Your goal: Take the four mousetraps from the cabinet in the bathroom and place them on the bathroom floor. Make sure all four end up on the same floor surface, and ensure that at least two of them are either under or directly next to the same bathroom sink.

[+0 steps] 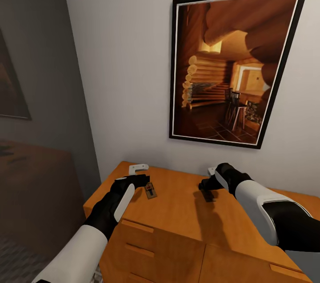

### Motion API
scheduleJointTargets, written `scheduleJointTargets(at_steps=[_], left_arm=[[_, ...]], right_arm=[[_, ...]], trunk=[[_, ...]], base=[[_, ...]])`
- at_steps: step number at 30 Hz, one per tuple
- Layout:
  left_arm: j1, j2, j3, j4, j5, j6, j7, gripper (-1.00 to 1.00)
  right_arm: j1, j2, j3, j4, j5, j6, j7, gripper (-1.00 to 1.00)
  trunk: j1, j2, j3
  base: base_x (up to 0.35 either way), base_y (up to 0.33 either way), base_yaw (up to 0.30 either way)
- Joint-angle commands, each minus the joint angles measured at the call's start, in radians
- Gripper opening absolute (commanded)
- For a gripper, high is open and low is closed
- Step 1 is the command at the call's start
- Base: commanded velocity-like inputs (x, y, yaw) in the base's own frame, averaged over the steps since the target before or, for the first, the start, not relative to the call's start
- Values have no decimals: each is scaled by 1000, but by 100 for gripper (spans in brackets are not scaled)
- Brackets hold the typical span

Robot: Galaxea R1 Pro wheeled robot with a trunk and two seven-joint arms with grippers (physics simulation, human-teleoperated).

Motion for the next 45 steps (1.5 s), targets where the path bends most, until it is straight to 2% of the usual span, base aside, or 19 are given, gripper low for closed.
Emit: scheduleJointTargets(at_steps=[1, 10, 31, 45], left_arm=[[-1, 0, -2, -1, 11, 3, 9, 100], [-1, 0, -2, -1, 11, 1, 9, 100], [0, 0, -3, -1, 10, 0, 9, 100], [-1, -1, -3, -1, 11, 0, 9, 100]], right_arm=[[-1, -1, 8, -2, 6, 5, 9, 100], [-1, -1, 8, -2, 7, 5, 9, 100], [-1, -1, 8, -1, 5, 5, 9, 100], [-1, 1, 8, 5, 5, 5, 9, 100]], trunk=[[0, -1, -2], [0, -1, -2], [81, -148, -67], [81, -148, -67]], base=[[0, 0, 0], [0, 0, 0], [0, 0, 0], [0, 0, 0]])
